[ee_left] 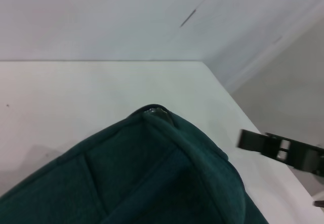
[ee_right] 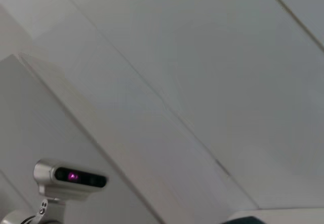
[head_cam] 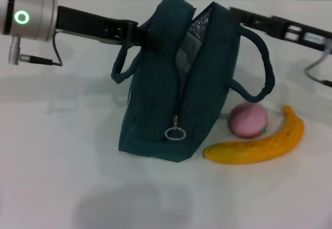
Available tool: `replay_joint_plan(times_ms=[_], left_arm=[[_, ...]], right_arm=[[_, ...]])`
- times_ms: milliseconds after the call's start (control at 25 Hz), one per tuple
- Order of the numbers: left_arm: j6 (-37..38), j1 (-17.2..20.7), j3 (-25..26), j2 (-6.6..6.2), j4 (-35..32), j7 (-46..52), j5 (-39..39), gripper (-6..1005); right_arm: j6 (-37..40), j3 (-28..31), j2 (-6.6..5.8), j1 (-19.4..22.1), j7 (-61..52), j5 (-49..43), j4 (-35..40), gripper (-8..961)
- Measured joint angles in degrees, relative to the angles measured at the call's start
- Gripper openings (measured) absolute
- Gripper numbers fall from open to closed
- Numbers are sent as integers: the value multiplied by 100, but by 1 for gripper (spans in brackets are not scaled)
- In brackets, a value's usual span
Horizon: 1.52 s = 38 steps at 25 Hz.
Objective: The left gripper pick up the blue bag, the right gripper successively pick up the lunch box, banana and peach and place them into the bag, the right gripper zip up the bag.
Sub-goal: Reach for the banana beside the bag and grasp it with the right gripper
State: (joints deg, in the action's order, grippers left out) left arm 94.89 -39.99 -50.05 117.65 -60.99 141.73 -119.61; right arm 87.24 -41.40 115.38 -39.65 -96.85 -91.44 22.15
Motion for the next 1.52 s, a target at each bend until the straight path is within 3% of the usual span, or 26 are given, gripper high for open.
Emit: replay_joint_plan(times_ms=[120,240,360,480,640,760,1040,1280,1520], left_arm=[[-9,7,123,-9,30,-20,-28,56],[-23,15,219,-40,47,-32,-38,56],[-36,53,325,-75,58,-51,-40,56],[-47,84,419,-85,84,-62,-40,56],[-111,69,472,-96,129,-84,-27,56],[-166,38,473,-96,130,-89,-14,56],[-270,2,477,-89,138,-65,32,56],[-301,10,479,-83,140,-54,98,56],[-309,99,479,-73,140,-51,292,56]], right_arm=[[66,-92,-89,448,-504,-186,701,565],[90,-256,-346,826,-1040,-835,1343,655],[315,-240,-488,1263,-1227,-1067,2107,653],[673,-233,-433,1798,-1200,-1063,3390,648],[1158,-326,-186,2382,-1176,-1451,5636,635],[1589,-514,-133,2411,-1196,-1915,6683,634],[1760,-1779,-115,2005,-1676,-4034,7850,640],[1720,-2814,-8,1661,-2067,-5445,7900,657],[1357,-3410,-7,1652,-1911,-5497,7670,697]])
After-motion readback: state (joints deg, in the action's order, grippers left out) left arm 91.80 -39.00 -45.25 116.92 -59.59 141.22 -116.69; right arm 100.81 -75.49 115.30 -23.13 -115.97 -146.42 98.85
